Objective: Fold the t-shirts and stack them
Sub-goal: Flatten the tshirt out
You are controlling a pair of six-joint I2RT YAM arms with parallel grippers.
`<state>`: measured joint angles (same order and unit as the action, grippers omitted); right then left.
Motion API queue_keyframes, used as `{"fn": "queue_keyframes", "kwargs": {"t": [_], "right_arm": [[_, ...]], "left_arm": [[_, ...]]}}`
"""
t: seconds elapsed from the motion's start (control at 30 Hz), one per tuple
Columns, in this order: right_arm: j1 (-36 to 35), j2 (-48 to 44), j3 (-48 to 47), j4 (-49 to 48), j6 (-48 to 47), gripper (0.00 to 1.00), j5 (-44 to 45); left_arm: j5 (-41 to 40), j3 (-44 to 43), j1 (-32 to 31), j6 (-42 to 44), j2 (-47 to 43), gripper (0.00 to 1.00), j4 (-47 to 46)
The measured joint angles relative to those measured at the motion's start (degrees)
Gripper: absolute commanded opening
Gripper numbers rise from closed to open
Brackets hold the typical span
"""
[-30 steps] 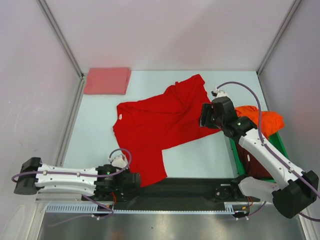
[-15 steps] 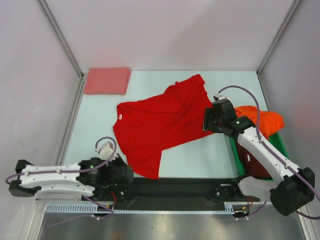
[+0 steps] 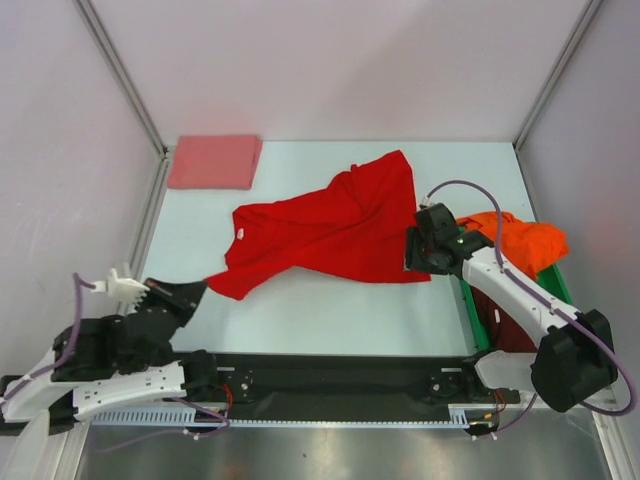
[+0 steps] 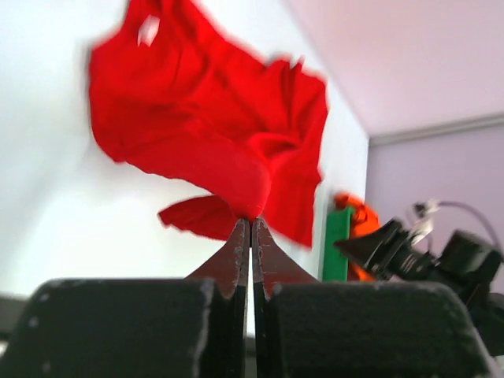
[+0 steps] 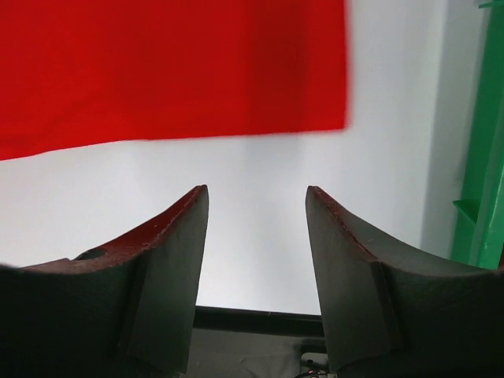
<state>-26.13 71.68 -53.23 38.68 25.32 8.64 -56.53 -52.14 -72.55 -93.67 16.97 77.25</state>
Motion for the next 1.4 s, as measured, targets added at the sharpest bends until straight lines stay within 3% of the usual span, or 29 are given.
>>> {"fn": "queue_keyframes", "kwargs": {"t": [0.2,0.57,0.83,1.03,1.17,1.23,1.4], "right_arm": [[0.0,4.13,1.25,-1.53,1.97,0.54,0.15],[-5.18,8.15,8.87,-4.81,10.05,0.54,0.07],[-4.44,8.76,11.76,-9.31,12.52,0.41,1.16],[-2.89,10.21,12.41,-14.36,13.7,0.41,1.18],[-1.97,10.62,12.66,-17.0,13.73,0.31,0.79],[-1.6,10.73,12.81,-17.79,13.97,0.32,0.0],[-1.81,9.97,13.4,-18.21,14.84,0.47,-0.07]], "left_arm": [[-8.26,-5.64,0.0,8.33,-0.02,0.0,-0.09],[-9.18,-4.04,0.0,10.21,1.97,0.0,0.07],[-9.14,-2.84,0.0,11.21,3.04,0.0,0.07],[-9.16,-2.6,0.0,11.39,2.99,0.0,0.07],[-9.27,-2.6,0.0,11.61,2.99,0.0,0.07],[-9.27,-2.6,0.0,11.67,2.97,0.01,0.07],[-9.27,-2.6,0.0,11.72,2.82,0.0,0.07]]}}
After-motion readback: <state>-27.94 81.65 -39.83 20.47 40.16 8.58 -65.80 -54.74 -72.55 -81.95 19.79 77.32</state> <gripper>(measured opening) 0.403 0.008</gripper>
